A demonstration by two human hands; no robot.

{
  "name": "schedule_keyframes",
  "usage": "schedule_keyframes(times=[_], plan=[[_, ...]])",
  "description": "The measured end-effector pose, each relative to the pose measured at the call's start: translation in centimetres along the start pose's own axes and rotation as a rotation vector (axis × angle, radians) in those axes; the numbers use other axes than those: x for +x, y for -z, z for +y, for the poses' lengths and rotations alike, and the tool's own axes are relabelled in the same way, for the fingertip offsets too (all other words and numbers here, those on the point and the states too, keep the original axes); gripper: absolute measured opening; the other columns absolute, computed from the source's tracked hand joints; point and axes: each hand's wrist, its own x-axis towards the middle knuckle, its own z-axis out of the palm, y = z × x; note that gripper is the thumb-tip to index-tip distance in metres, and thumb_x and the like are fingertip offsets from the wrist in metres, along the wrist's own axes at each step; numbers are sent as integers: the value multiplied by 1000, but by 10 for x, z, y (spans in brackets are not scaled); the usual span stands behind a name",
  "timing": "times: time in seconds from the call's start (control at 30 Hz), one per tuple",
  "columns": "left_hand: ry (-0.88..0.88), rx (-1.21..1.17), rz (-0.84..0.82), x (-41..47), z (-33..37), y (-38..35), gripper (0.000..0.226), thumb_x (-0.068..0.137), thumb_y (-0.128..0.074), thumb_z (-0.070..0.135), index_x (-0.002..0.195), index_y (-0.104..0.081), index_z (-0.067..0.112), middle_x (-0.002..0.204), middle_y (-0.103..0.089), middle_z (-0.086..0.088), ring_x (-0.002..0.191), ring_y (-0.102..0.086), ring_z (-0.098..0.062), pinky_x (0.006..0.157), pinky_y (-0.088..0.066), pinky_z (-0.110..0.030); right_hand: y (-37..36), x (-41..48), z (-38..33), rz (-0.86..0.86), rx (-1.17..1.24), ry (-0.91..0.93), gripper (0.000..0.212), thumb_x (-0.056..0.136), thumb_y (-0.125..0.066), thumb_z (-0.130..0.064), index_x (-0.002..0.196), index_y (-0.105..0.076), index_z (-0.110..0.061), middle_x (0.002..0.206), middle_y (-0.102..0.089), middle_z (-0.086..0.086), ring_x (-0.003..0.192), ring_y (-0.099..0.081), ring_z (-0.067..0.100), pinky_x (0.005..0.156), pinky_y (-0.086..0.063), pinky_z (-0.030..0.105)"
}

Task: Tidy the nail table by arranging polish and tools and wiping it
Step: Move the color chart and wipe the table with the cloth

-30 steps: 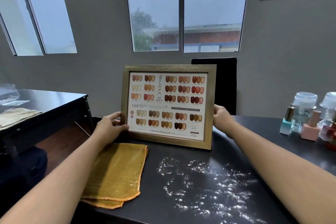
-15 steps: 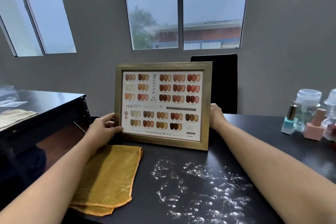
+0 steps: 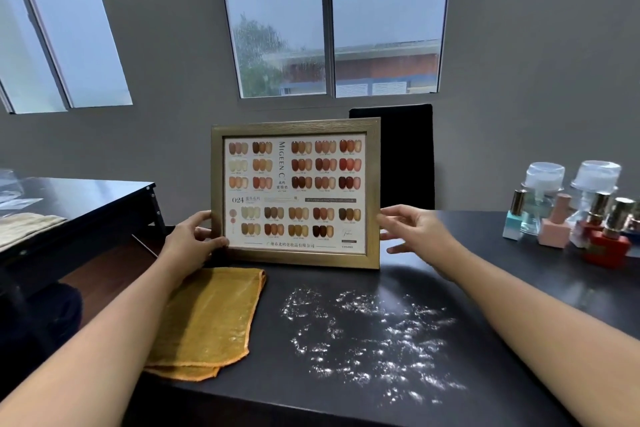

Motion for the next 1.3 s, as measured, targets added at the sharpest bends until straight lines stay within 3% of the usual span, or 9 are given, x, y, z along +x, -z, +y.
schedule_keyframes(times=[0.13,0.27,0.4,0.53,0.83,1.0,1.3], plan=[[1,0,18,-1,4,-4,63,82,-69,15,137,-41,28,110,-66,-8,97,-63,-23,79,-54,-40,-15,-6,-1,26,-56,-23,8,87,-66,-16,92,-63,-22,94,-70,11,84,-69,23,68,-59,38],[8,7,6,1,7,-4,66,82,-70,17,139,-39,27,116,-63,-10,99,-61,-24,71,-52,-32,-17,-7,1,34,-49,-34,8,88,-66,-18,94,-63,-23,90,-74,7,84,-71,23,64,-59,34],[4,-37,-7,3,3,2,59,85,-66,13,136,-42,30,116,-62,-8,104,-59,-25,78,-55,-39,-16,-9,3,11,-43,-53,12,85,-68,-13,95,-63,-19,91,-74,8,83,-71,22,71,-59,36],[-5,-86,-13,3,1,5,53,86,-63,8,132,-47,30,110,-63,-7,103,-60,-24,85,-55,-43,-16,-10,3,-1,-22,-55,10,85,-67,-7,91,-63,-14,90,-73,11,74,-70,18,65,-59,28],[-17,-117,-42,12,-1,2,53,85,-63,6,131,-48,26,102,-63,-4,100,-61,-21,76,-55,-34,-15,-7,5,7,-4,-66,9,86,-65,-6,91,-62,-13,88,-72,13,74,-70,19,68,-58,30],[-2,-147,-52,16,-6,7,52,84,-64,5,129,-50,28,100,-64,-5,95,-62,-19,69,-55,-31,-19,-2,5,6,-22,-71,10,87,-65,-6,95,-63,-11,87,-71,11,71,-69,16,61,-57,24],[19,-205,-56,17,-13,16,48,85,-61,3,124,-54,30,98,-66,-6,92,-64,-17,59,-54,-25,-26,3,6,-15,-47,-58,11,87,-66,-9,93,-64,-18,93,-72,14,80,-70,22,72,-58,34]])
